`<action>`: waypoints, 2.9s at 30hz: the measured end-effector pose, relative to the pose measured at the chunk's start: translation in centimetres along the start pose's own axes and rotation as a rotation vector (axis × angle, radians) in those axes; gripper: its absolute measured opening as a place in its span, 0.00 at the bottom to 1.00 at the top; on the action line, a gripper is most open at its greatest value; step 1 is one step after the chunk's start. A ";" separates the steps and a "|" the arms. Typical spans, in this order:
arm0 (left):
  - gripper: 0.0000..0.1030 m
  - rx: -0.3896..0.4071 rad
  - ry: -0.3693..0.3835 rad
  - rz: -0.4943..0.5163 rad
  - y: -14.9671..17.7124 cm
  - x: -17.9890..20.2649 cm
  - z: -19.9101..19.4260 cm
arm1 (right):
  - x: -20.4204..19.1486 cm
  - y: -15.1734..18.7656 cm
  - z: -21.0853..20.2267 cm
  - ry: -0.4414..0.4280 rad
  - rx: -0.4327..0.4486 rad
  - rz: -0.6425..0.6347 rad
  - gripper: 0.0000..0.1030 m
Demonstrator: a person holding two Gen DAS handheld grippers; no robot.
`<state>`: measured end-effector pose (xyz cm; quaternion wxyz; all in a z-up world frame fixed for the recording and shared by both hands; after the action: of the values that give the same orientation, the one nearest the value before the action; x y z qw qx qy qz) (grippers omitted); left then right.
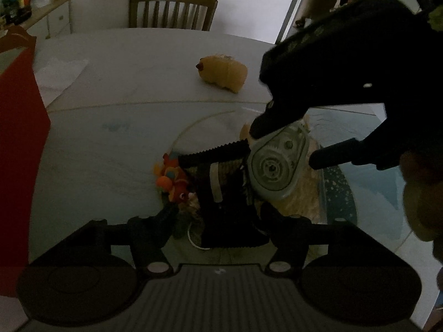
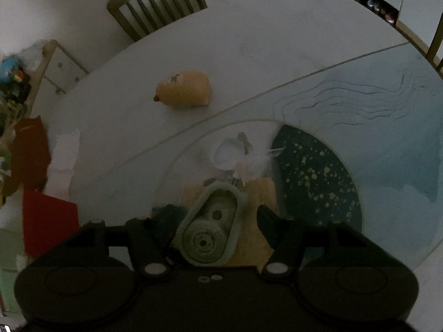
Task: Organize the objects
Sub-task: 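Grasp the dark snack packet with the left tool while the right tool grasps the pale green dispenser, then carry the dark packet and the green dispenser over the red box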
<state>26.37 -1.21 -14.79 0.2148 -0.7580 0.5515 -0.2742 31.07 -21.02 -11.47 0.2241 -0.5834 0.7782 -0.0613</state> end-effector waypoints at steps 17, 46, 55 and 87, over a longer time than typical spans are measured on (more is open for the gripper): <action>0.31 0.024 0.057 0.065 0.5 -0.5 -1.4 | -0.3 0.2 -1.5 -0.048 0.042 -0.017 0.16; 0.30 -0.008 0.131 0.015 3.5 -6.5 -7.1 | -4.4 5.9 0.3 -0.018 -0.116 -0.012 0.50; 0.30 -0.024 0.128 0.023 3.7 -8.2 -8.1 | -5.7 7.6 2.1 0.044 -0.137 -0.029 0.49; 0.30 0.049 0.175 0.114 1.6 -11.4 -15.7 | -7.0 10.3 -6.2 -0.042 -0.026 -0.160 0.50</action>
<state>12.21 8.84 -6.01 0.1993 -0.6930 0.6036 -0.3401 20.95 -12.27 -7.61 0.2269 -0.6479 0.7249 -0.0566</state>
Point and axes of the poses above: each gripper's, at about its wrist camera, not at the fingertips, and z roughly the way its jaws point, x to its right, y to its underside, the point moved 3 cm from there along z, roughly the way its jaws point, and after that the axes turned 3 degrees about x, right-handed, at the moved point
